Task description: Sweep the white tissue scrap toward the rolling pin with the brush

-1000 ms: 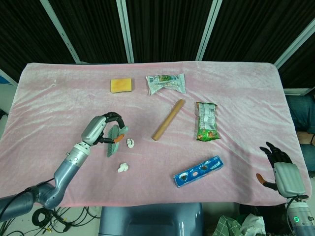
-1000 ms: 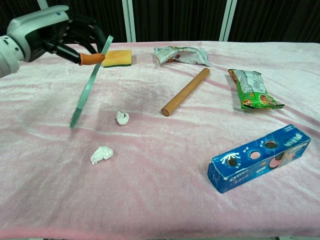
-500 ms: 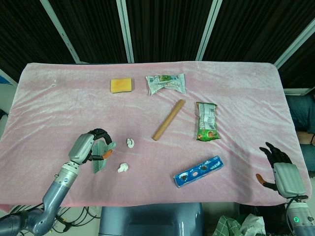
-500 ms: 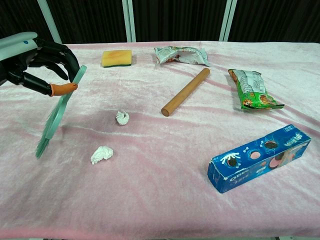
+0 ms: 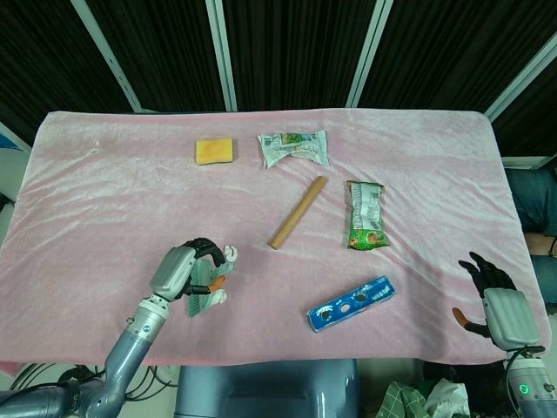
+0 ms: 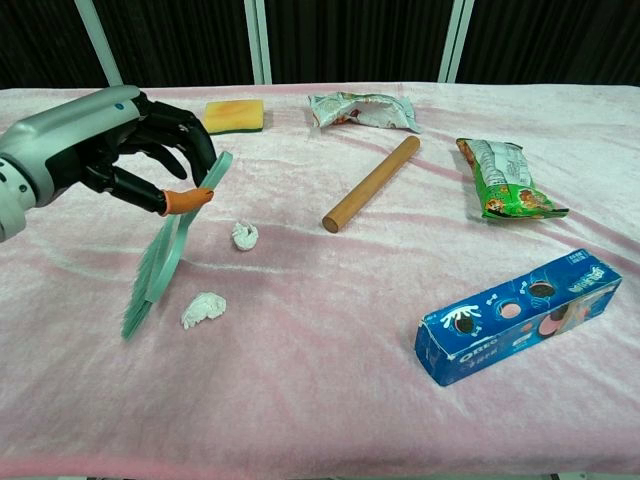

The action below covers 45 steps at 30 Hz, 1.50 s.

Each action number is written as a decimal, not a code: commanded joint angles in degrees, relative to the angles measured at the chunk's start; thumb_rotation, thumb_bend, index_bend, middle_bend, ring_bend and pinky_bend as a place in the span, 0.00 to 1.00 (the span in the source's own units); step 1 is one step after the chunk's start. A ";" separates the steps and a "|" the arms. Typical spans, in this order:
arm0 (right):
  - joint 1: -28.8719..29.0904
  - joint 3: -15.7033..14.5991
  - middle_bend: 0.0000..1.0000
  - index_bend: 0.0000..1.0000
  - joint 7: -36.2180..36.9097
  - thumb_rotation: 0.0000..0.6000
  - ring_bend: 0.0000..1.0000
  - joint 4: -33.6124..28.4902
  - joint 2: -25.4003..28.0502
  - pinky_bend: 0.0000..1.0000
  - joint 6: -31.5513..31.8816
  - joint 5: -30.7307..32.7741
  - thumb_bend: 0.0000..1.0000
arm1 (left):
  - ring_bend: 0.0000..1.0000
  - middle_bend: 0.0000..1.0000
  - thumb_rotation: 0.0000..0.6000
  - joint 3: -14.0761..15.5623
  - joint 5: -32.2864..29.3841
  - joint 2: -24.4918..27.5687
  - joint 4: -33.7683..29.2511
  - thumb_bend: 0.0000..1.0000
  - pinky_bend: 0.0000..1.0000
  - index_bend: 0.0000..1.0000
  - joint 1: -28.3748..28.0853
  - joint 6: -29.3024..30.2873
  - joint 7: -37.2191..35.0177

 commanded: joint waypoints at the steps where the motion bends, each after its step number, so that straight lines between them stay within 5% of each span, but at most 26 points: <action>1: -0.02 0.00 0.05 0.17 0.01 1.00 0.10 -0.01 0.01 0.15 0.00 0.04 0.20 | 0.26 0.67 1.00 -0.06 -0.29 -0.63 0.10 0.38 0.30 0.64 -0.51 -0.70 1.04; 20: -0.01 0.12 0.05 0.17 0.08 1.00 0.10 -0.06 0.00 0.16 -0.03 0.27 0.20 | 0.26 0.67 1.00 -0.79 -1.72 -7.54 4.83 0.38 0.29 0.65 -0.11 0.41 5.88; 37: 0.03 0.16 0.05 0.18 0.35 1.00 0.10 -0.07 0.11 0.16 -0.24 0.49 0.20 | 0.26 0.67 1.00 -9.23 1.94 -17.44 23.33 0.38 0.29 0.65 -7.43 -1.98 -1.41; 45: 0.07 0.10 0.05 0.18 0.52 1.00 0.10 0.03 0.19 0.16 -0.39 0.42 0.20 | 0.26 0.67 1.00 -14.54 7.13 -23.57 36.23 0.39 0.29 0.65 -13.35 2.70 -7.39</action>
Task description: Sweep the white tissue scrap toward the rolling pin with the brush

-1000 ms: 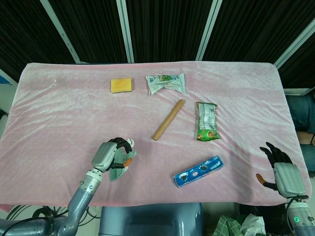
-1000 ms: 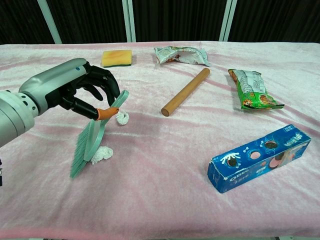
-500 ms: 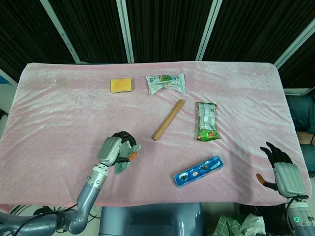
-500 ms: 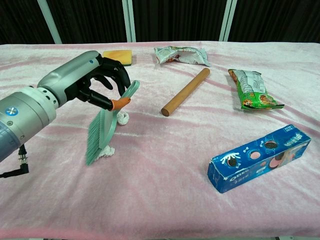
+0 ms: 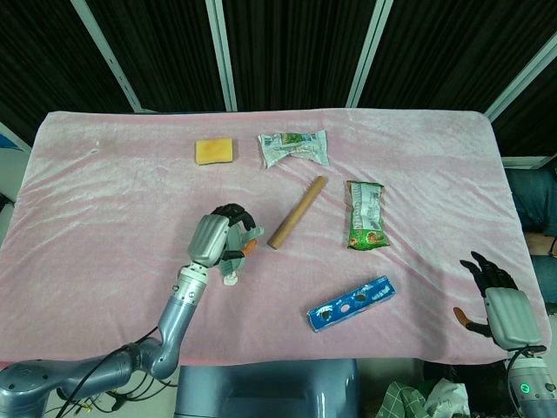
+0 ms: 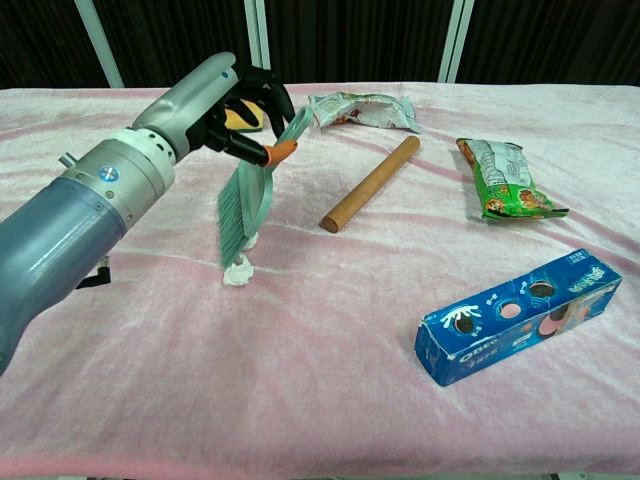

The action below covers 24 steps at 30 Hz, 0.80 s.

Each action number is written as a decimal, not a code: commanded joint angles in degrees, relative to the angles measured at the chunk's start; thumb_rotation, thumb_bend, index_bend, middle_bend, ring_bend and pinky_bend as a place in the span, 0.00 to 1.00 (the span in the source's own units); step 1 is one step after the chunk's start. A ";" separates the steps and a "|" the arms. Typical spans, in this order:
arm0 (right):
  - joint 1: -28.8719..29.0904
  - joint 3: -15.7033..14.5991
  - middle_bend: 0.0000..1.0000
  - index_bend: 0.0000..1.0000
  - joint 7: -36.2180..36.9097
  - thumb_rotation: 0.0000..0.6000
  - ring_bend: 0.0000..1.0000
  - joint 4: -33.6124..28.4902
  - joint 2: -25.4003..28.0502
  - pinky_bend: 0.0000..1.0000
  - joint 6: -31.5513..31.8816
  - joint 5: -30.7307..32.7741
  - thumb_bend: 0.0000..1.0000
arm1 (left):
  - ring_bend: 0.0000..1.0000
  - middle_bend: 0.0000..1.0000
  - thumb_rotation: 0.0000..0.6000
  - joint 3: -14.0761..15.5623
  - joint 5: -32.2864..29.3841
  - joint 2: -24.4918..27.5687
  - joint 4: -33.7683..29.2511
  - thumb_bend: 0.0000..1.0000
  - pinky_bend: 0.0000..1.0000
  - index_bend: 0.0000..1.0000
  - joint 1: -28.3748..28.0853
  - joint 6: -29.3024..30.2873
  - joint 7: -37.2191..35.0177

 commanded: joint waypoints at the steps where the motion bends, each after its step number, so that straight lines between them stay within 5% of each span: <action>1: 0.03 -0.05 0.05 0.18 0.10 1.00 0.10 0.01 0.02 0.16 -0.10 -0.06 0.20 | 0.26 0.67 1.00 -3.22 3.20 -3.33 6.11 0.39 0.29 0.66 -3.53 3.50 -3.61; 10: 0.01 -0.11 0.05 0.18 0.01 1.00 0.10 -0.06 -0.01 0.16 -0.06 -0.14 0.20 | 0.26 0.69 1.00 -7.36 4.99 -2.37 6.76 0.39 0.29 0.67 -6.32 8.35 -6.17; 24: 0.03 -0.17 0.05 0.18 -0.33 1.00 0.10 -0.24 0.00 0.16 -0.16 -0.10 0.20 | 0.27 0.69 1.00 1.29 -7.20 16.55 -17.79 0.39 0.28 0.67 1.46 -8.56 5.08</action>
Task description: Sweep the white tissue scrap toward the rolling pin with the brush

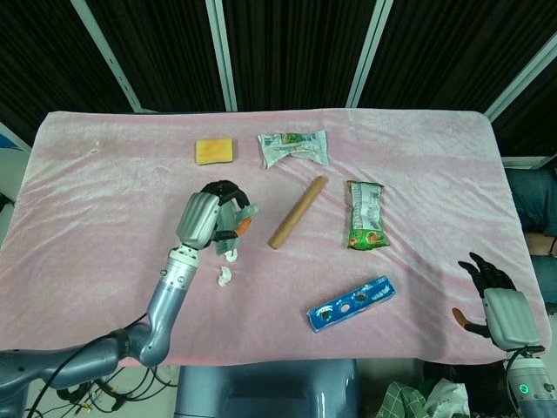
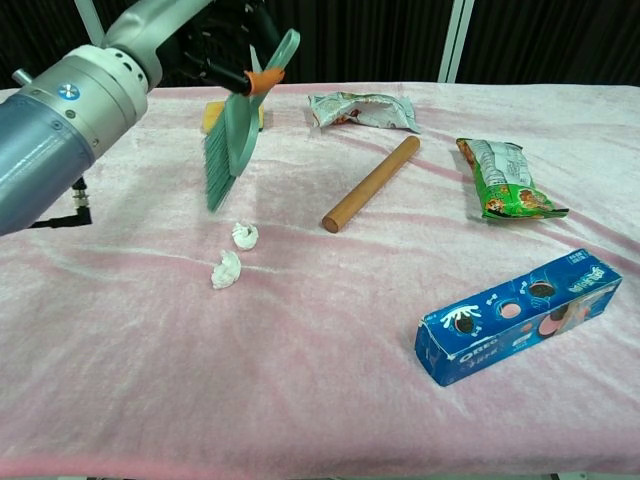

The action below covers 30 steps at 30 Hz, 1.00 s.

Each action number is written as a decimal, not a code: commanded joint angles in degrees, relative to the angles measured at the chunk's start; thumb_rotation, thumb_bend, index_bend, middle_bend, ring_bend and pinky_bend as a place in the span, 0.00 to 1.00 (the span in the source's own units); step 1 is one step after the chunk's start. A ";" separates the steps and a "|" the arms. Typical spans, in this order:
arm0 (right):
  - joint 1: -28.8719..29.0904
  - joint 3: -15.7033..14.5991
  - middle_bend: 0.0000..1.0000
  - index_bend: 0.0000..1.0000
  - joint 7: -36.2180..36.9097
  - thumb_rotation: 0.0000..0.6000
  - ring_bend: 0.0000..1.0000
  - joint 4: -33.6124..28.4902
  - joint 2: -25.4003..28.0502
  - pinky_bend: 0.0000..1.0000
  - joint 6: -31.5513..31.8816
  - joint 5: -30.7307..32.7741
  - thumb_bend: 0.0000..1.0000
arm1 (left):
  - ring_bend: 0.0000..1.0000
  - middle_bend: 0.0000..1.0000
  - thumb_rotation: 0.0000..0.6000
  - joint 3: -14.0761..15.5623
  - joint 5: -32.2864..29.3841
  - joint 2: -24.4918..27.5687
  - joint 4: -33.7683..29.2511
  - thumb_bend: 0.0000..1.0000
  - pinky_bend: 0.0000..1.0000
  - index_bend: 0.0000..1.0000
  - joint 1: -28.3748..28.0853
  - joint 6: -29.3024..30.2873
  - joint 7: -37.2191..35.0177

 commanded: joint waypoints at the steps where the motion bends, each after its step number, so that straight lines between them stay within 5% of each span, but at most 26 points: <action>1: 0.01 0.00 0.05 0.18 0.05 1.00 0.10 0.00 0.04 0.16 -0.02 0.00 0.20 | 0.27 0.69 1.00 3.47 -5.04 7.22 -6.98 0.39 0.28 0.67 2.17 -7.94 1.57; 7: 0.05 0.02 0.05 0.18 0.31 1.00 0.10 -0.03 0.09 0.16 -0.16 0.09 0.20 | 0.28 0.70 1.00 7.29 -0.34 11.96 -5.61 0.39 0.28 0.68 1.35 -12.75 0.05; 11: 0.06 0.01 0.05 0.19 0.20 1.00 0.10 -0.12 0.07 0.16 -0.17 0.08 0.20 | 0.28 0.70 1.00 8.45 2.17 11.65 -3.48 0.39 0.28 0.68 0.88 -15.37 -8.70; 18: 0.08 0.04 0.05 0.19 0.50 1.00 0.10 -0.30 0.23 0.16 -0.39 0.35 0.20 | 0.28 0.70 1.00 10.45 11.21 5.23 8.19 0.40 0.28 0.68 -0.18 -11.33 -24.84; 30: 0.10 0.04 0.05 0.19 0.68 1.00 0.10 -0.39 0.27 0.16 -0.52 0.45 0.20 | 0.28 0.71 1.00 11.74 14.65 0.37 16.61 0.40 0.28 0.69 -3.42 -9.37 -28.79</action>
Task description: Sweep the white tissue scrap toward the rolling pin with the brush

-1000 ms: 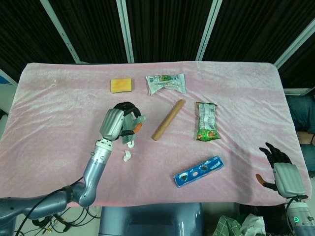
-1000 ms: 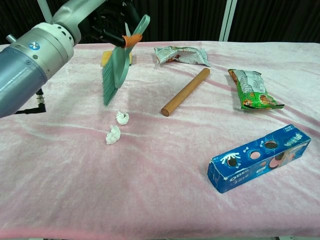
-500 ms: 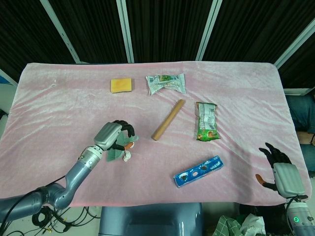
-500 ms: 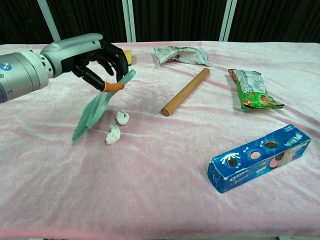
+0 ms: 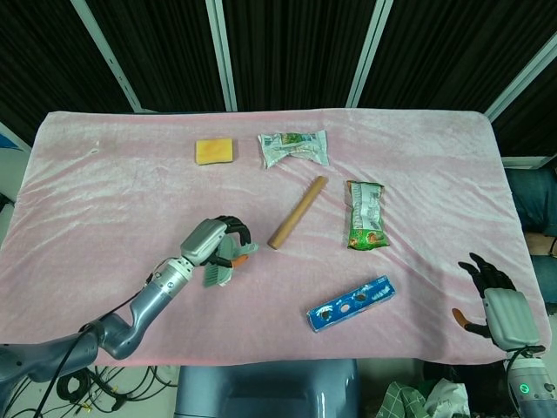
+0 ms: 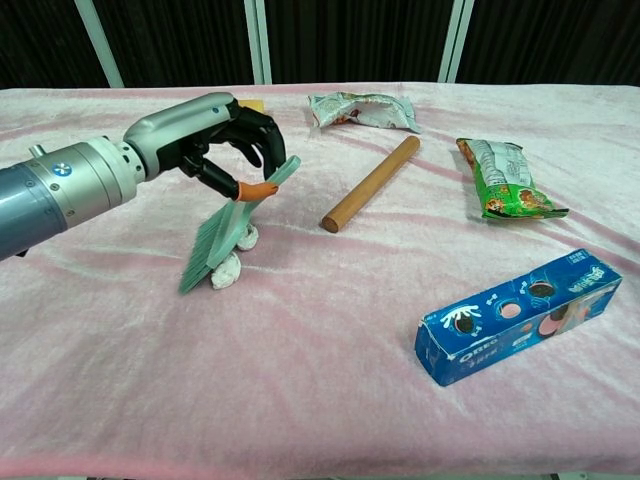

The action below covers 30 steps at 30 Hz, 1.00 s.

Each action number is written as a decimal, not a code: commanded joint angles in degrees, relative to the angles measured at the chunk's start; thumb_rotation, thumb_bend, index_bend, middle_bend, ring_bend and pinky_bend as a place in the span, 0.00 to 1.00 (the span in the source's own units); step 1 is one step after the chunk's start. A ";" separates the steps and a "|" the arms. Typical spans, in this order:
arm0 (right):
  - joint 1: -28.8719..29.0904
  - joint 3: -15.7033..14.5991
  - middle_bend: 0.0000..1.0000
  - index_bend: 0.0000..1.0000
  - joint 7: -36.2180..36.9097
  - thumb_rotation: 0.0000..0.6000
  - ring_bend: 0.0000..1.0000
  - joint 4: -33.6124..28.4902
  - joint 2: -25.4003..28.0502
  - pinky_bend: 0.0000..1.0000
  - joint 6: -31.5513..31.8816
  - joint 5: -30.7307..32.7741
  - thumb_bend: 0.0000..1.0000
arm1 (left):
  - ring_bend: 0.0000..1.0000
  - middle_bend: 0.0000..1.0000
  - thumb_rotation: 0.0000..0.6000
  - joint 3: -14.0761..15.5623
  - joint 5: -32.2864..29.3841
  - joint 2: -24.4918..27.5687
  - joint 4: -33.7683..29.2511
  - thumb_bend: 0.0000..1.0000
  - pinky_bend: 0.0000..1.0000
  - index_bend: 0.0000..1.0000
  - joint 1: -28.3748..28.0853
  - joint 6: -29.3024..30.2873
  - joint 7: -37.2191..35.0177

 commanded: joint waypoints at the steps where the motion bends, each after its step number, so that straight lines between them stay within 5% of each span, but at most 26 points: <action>1: 0.01 -0.02 0.05 0.19 -0.03 1.00 0.10 -0.04 -0.01 0.16 -0.03 -0.02 0.20 | 0.28 0.72 1.00 0.13 0.65 -0.90 0.82 0.40 0.28 0.69 -1.05 0.35 -0.03; 13: 0.10 -0.02 0.05 0.19 -0.38 1.00 0.10 0.12 0.03 0.16 -0.04 -0.11 0.20 | 0.30 0.72 1.00 -0.82 0.17 -5.18 4.25 0.40 0.29 0.69 -4.64 -0.99 -0.78; 30: 0.22 -0.24 0.05 0.19 -0.11 1.00 0.10 0.00 0.11 0.16 -0.48 -0.26 0.20 | 0.31 0.73 1.00 -7.45 1.54 -13.94 7.48 0.40 0.31 0.69 -10.62 8.35 -10.25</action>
